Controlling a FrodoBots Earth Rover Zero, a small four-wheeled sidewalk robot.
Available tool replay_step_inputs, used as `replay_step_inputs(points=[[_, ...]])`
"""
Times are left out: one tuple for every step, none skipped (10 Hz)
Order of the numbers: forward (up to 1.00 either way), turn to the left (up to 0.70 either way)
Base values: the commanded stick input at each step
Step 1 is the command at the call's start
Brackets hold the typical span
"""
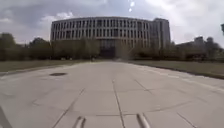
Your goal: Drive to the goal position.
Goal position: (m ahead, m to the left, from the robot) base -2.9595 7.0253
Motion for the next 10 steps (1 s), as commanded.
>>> replay_step_inputs(points=[[1.0, 0.0], [1.0, 0.0], [1.0, 0.0], [1.0, 0.0], [1.0, 0.0], [1.0, 0.0], [1.0, 0.0], [1.0, 0.0], [1.0, 0.0], [1.0, 0.0]])
